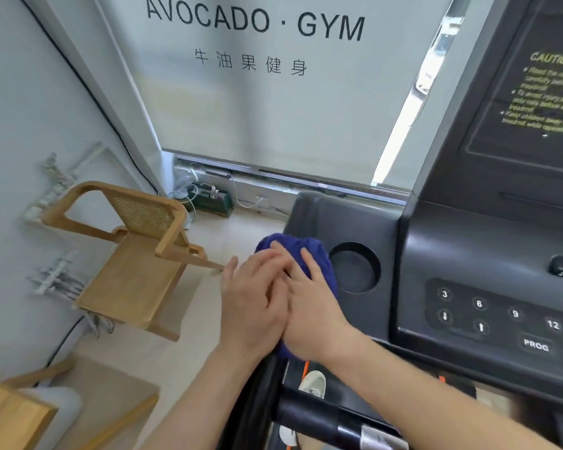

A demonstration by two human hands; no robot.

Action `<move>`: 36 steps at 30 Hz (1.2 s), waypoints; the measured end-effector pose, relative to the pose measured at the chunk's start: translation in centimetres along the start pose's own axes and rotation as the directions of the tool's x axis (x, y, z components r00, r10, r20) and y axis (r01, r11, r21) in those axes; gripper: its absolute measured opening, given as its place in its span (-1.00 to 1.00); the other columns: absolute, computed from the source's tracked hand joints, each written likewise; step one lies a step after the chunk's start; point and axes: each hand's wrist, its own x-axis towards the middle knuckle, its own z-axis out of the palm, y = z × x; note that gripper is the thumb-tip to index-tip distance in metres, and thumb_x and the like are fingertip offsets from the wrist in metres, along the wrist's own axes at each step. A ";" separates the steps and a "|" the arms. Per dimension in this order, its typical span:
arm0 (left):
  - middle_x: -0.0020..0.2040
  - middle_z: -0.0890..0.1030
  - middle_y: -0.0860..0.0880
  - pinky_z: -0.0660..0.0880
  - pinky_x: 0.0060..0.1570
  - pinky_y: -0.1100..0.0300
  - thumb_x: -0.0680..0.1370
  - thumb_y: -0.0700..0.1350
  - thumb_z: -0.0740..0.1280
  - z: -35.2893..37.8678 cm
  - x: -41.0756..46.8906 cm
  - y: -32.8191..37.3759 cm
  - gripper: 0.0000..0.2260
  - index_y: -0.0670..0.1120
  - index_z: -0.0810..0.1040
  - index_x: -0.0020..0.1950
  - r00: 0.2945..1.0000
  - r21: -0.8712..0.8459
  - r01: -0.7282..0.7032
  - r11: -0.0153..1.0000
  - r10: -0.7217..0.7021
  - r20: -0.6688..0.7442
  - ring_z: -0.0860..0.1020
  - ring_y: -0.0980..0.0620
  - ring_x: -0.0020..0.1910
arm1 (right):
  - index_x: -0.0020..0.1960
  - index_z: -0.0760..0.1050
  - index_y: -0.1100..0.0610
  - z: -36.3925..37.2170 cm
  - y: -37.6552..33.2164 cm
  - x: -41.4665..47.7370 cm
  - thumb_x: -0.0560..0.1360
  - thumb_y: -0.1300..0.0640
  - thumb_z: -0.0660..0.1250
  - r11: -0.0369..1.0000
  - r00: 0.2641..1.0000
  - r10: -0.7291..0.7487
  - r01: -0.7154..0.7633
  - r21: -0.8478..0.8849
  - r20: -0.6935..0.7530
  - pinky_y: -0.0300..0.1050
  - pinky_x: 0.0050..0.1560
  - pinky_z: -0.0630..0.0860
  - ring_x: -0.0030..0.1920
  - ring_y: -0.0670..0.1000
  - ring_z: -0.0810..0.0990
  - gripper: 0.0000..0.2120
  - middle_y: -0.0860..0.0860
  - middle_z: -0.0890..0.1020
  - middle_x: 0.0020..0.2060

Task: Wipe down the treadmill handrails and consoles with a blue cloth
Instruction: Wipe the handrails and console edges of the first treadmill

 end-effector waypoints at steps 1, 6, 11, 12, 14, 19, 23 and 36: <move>0.31 0.47 0.09 0.35 0.32 -0.05 0.52 -0.02 0.12 -0.1 -0.4 0.0 -0.61 0.03 0.53 0.29 0.992 -0.008 0.031 0.999 -0.030 0.119 0.45 0.10 0.27 | 0.45 0.34 0.04 0.0 0.8 -0.1 0.44 -0.07 0.16 1.000 0.999 -0.031 0.031 -0.001 0.010 0.20 0.49 0.08 0.52 0.10 0.16 -0.41 0.01 0.38 0.44; 0.58 -0.07 0.08 -0.14 0.46 0.36 0.62 0.10 0.09 0.9 0.0 0.0 -0.47 0.15 -0.02 0.56 0.917 0.019 0.086 0.996 -0.087 0.390 -0.09 0.22 0.53 | 0.52 0.15 -0.20 -1.3 8.8 4.3 0.44 -0.36 -0.20 0.982 0.978 0.187 -0.188 0.007 0.090 0.21 0.48 -0.02 0.56 0.06 -0.05 -0.31 -0.04 0.10 0.56; 0.32 0.47 0.07 0.28 0.33 0.32 0.62 -0.10 0.11 -0.6 0.3 -0.3 -0.65 0.00 0.44 0.38 0.972 -0.026 0.202 0.979 -0.197 0.130 0.41 0.13 0.30 | 0.49 0.19 -0.17 -1.0 8.2 7.0 0.57 -0.29 -0.11 0.939 0.933 0.338 -0.343 0.023 0.122 0.27 0.46 -0.16 0.55 0.15 -0.11 -0.46 0.01 0.06 0.57; 0.23 0.51 0.06 0.36 0.25 0.24 0.58 -0.11 0.11 -1.4 0.1 -0.4 -0.66 -0.01 0.48 0.32 0.977 -0.027 0.213 0.977 -0.212 0.033 0.45 0.12 0.21 | 0.44 0.30 -0.14 -0.8 6.5 6.3 0.57 -0.25 -0.09 0.951 0.946 0.302 -0.308 0.037 0.119 0.27 0.46 -0.18 0.55 0.15 -0.10 -0.49 0.01 0.15 0.55; 0.16 0.52 0.05 0.37 0.17 0.23 0.55 -0.13 0.13 -2.6 -0.5 -0.6 -0.68 -0.02 0.51 0.27 0.972 -0.001 0.232 0.973 -0.231 -0.047 0.46 0.12 0.15 | 0.22 0.56 -0.04 -0.9 2.2 4.3 0.52 -0.19 -0.08 0.986 0.986 0.140 -0.147 0.076 0.096 0.29 0.45 -0.10 0.52 0.15 0.13 -0.46 0.02 0.47 0.36; 0.13 0.59 0.10 0.42 0.22 0.04 0.55 0.00 0.12 -4.2 -4.6 -1.4 -0.72 0.17 0.47 0.21 0.795 0.006 0.528 0.849 -0.496 0.348 0.52 0.09 0.13 | 0.35 0.44 0.04 -1.6 -7.8 -1.2 0.52 -0.07 0.01 0.957 0.974 -0.080 0.015 0.291 0.214 0.01 0.49 -0.25 0.40 0.13 0.26 -0.51 0.08 0.54 0.24; 0.28 0.51 0.19 0.35 0.28 0.19 0.58 0.17 0.13 -5.9 -10.1 -1.5 -0.69 0.26 0.34 0.34 0.726 -0.190 0.661 0.726 -0.557 0.403 0.48 0.23 0.22 | 0.16 0.60 0.01 -0.8 -8.4 -3.9 0.43 -0.16 0.04 0.939 0.942 -0.299 0.262 0.224 0.152 0.05 0.51 -0.14 0.30 0.01 0.40 -0.50 -0.05 0.63 0.07; 0.21 0.54 -0.10 0.41 0.18 0.05 0.38 -0.17 0.13 -7.1 -16.1 2.8 -0.66 -0.08 0.58 0.07 0.944 0.329 0.323 0.887 -0.326 -0.048 0.47 -0.11 0.22 | 0.53 0.18 -0.02 -0.9 -8.8 -10.6 0.56 -0.12 -0.04 0.957 0.989 -0.106 0.073 0.281 0.104 0.00 0.46 -0.22 0.54 -0.11 -0.15 -0.44 -0.14 0.14 0.54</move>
